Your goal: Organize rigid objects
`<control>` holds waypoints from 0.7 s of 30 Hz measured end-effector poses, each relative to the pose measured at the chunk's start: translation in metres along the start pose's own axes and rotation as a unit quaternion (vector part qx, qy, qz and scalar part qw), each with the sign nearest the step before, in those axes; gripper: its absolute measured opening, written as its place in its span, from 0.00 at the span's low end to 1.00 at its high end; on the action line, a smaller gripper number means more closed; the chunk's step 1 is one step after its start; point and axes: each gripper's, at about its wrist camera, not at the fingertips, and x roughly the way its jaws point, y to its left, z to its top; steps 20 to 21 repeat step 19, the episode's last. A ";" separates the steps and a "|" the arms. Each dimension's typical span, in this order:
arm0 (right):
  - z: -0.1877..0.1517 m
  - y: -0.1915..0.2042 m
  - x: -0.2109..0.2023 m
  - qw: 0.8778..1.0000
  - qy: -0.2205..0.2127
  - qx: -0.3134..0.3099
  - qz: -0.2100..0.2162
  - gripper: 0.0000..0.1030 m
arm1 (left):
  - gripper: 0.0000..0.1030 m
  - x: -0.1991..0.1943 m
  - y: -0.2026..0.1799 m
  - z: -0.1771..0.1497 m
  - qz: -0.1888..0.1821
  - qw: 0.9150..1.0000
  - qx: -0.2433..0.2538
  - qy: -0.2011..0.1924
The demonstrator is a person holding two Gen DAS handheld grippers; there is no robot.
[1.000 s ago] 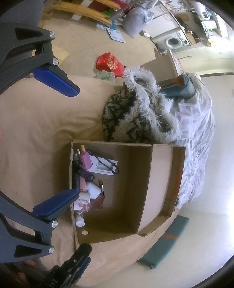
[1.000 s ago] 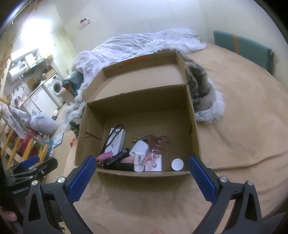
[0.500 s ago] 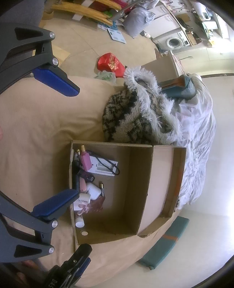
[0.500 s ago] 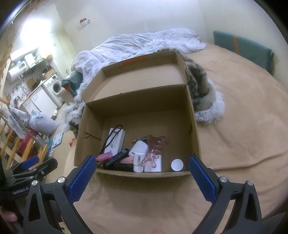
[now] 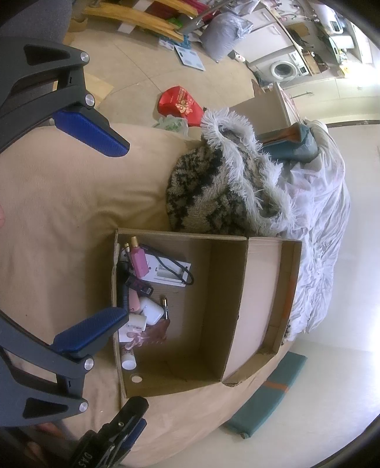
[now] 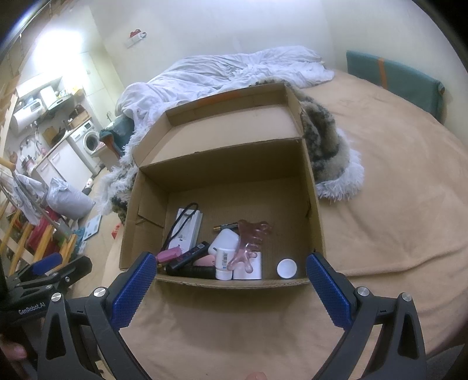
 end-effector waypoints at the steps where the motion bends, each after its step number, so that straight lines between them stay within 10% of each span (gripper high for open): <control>1: 0.000 0.000 0.000 1.000 0.000 0.000 0.000 1.00 | 1.00 0.000 0.000 0.000 0.000 1.000 0.000 0.000; 21: 0.002 -0.002 0.001 1.000 -0.003 -0.001 0.000 1.00 | 1.00 -0.001 -0.001 -0.001 -0.004 1.000 -0.003 -0.001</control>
